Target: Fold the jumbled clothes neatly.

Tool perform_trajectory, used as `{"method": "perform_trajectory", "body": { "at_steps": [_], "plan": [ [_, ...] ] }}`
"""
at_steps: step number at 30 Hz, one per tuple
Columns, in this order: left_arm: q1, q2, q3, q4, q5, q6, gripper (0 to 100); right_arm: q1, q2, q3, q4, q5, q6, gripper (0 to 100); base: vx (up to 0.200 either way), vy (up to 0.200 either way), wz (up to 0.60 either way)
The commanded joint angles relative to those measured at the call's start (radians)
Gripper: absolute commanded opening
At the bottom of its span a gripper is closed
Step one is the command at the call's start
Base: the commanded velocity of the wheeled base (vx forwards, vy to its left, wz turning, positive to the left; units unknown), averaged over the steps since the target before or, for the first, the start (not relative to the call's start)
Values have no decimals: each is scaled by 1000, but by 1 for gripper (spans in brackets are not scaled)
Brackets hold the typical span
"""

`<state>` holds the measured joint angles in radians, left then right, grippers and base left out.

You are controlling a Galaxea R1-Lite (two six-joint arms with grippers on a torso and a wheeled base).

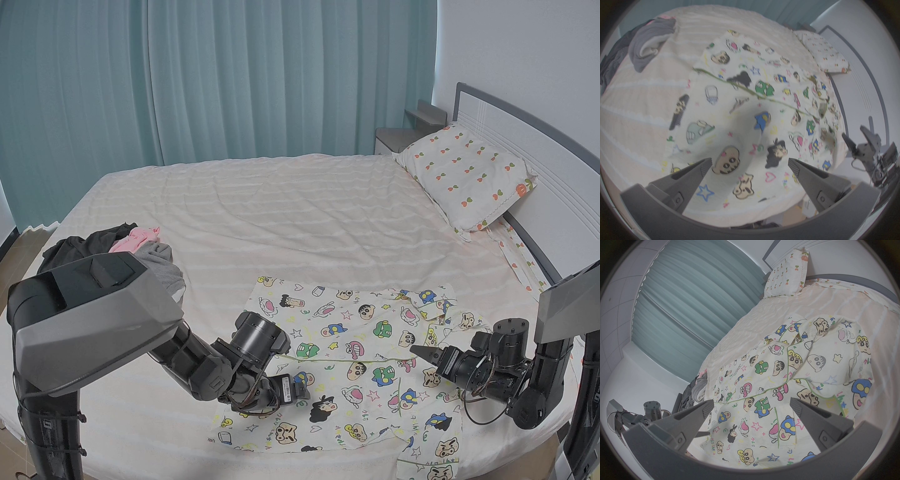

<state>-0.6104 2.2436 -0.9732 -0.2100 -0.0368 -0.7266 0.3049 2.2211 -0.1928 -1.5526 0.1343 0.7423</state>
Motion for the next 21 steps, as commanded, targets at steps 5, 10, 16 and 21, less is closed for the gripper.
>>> {"method": "perform_trajectory", "body": {
  "at_steps": [5,10,16,21],
  "plan": [
    [52,60,-10,-9,115,-4,100,0,2,1,-11,1,0,100,0,0,0],
    [47,100,-53,-8,204,1,100,0,2,1,-11,1,0,100,0,0,0],
    [41,168,-154,23,288,33,100,0,2,1,-11,1,0,100,0,0,0],
    [34,205,-239,153,367,61,100,0,2,1,-11,1,0,100,0,0,0]
  ]
}}
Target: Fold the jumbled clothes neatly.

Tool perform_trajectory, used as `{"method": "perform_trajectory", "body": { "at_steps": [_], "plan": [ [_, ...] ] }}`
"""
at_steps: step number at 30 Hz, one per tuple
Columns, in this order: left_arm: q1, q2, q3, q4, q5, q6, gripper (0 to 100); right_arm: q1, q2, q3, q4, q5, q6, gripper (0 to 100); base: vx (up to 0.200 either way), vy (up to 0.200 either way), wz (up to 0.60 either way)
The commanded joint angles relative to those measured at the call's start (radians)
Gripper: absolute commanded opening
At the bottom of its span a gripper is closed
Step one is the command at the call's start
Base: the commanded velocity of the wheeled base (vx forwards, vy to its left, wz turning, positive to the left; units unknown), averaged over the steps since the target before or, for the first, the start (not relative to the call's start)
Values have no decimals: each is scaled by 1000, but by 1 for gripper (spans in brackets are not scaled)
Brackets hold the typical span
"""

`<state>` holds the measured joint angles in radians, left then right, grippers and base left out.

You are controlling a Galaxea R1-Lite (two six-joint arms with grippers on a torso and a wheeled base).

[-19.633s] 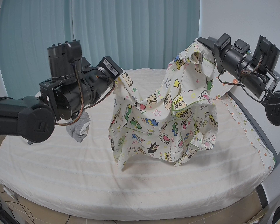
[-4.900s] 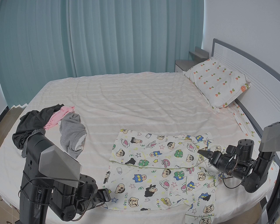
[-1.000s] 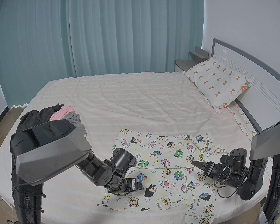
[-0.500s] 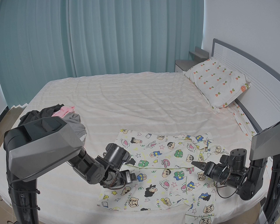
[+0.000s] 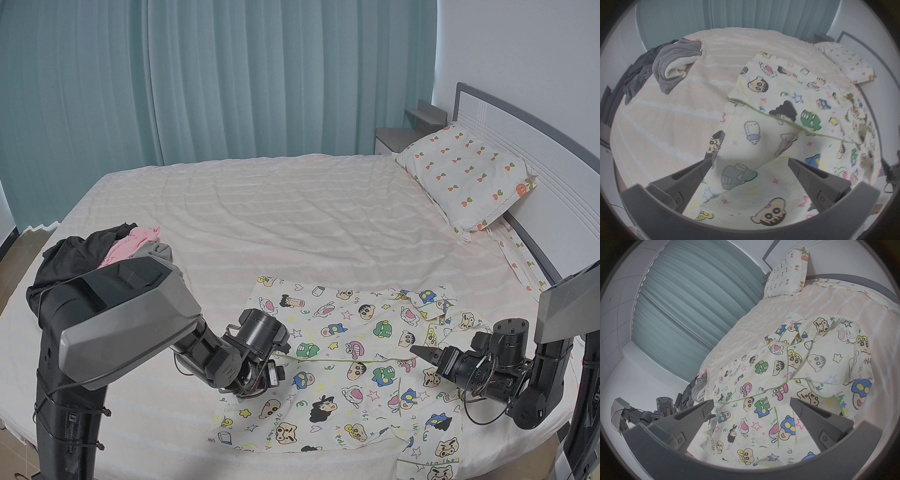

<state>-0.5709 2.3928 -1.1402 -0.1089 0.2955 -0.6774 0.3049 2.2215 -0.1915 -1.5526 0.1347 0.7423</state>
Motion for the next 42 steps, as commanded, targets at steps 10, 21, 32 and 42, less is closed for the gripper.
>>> {"method": "perform_trajectory", "body": {
  "at_steps": [10,21,32,42],
  "plan": [
    [2,51,-113,114,105,12,100,0,1,0,-11,0,0,100,0,0,0],
    [6,55,-93,160,102,82,100,0,6,-2,-11,-6,0,100,0,0,0],
    [-44,-17,-33,155,-154,127,100,-1,6,-9,-11,-27,2,100,0,0,0],
    [-47,-138,46,155,-432,137,100,-1,20,-9,-12,-27,0,100,0,0,0]
  ]
}}
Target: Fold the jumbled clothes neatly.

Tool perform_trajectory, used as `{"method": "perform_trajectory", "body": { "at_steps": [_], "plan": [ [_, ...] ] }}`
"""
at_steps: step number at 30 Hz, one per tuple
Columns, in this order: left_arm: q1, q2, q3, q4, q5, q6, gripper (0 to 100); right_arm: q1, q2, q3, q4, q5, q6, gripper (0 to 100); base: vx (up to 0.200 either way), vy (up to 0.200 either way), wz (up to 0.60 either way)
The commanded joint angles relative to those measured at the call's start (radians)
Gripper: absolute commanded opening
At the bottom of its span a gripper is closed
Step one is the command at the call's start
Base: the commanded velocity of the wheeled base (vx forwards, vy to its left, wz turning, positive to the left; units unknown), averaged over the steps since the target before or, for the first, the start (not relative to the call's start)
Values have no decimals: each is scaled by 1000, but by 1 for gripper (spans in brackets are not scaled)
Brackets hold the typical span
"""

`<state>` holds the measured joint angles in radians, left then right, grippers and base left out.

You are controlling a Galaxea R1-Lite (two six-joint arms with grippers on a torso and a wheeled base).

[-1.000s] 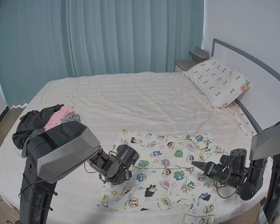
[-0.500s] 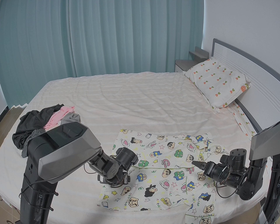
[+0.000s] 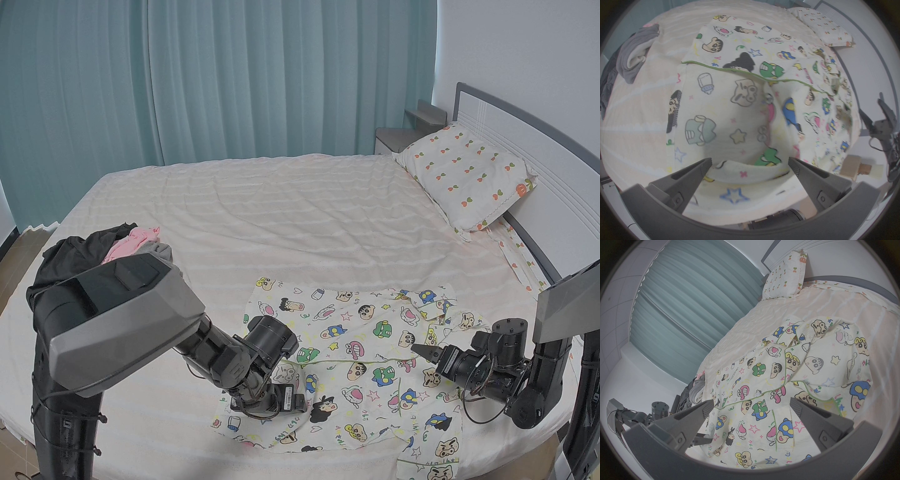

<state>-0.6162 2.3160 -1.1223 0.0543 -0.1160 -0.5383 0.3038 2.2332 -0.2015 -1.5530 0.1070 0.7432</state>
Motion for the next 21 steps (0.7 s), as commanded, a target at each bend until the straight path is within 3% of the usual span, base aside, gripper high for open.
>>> {"method": "perform_trajectory", "body": {
  "at_steps": [1,8,15,19,21],
  "plan": [
    [-2,-61,29,-11,-27,-5,100,1,8,1,-12,0,-1,100,0,0,0],
    [0,-59,29,-100,-34,-150,100,0,9,-1,-12,0,-1,100,0,0,0],
    [7,-59,19,-97,4,-282,100,0,13,1,-10,0,-1,100,0,0,0],
    [6,3,19,-100,223,-279,100,1,17,-1,-10,0,-1,100,0,0,0],
    [0,14,18,-103,257,-270,100,1,17,1,-10,0,-1,100,0,0,0]
  ]
}}
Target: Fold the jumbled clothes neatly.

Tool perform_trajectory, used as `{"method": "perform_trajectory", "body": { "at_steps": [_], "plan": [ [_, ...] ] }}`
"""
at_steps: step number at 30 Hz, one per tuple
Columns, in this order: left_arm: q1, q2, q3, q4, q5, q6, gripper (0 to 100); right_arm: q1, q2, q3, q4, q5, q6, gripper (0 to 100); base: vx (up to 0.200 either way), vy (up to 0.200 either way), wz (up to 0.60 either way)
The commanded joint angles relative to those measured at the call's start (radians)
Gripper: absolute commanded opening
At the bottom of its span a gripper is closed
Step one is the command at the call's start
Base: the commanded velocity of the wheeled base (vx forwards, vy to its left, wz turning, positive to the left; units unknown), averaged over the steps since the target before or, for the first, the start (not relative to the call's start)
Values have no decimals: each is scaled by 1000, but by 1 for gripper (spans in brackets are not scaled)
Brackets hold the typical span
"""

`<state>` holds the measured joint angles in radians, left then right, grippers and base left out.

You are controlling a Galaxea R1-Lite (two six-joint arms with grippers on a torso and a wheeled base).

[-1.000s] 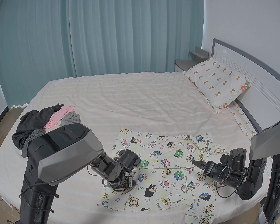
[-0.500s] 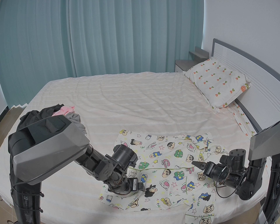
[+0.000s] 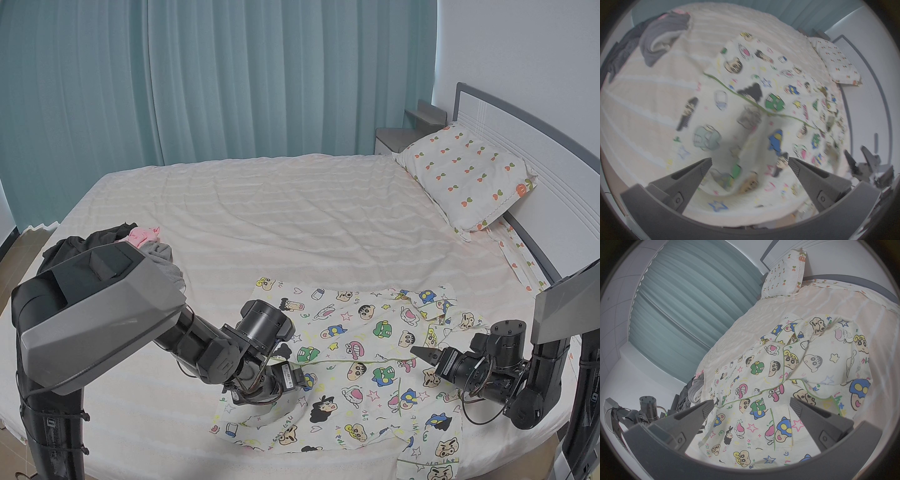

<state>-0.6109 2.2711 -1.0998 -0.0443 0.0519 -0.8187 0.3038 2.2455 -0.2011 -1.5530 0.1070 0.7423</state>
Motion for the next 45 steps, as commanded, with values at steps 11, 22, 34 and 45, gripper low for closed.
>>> {"method": "perform_trajectory", "body": {
  "at_steps": [11,22,34,45],
  "plan": [
    [-6,70,-5,-11,82,128,100,1,5,0,-12,0,0,100,0,0,0],
    [-6,105,-31,-17,85,308,0,0,3,0,-12,-1,0,100,0,0,0],
    [3,94,-34,-20,89,233,0,0,0,0,-12,-1,0,100,0,0,0],
    [14,59,-5,-25,-7,205,0,0,-3,2,-12,-3,0,100,0,0,0]
  ]
}}
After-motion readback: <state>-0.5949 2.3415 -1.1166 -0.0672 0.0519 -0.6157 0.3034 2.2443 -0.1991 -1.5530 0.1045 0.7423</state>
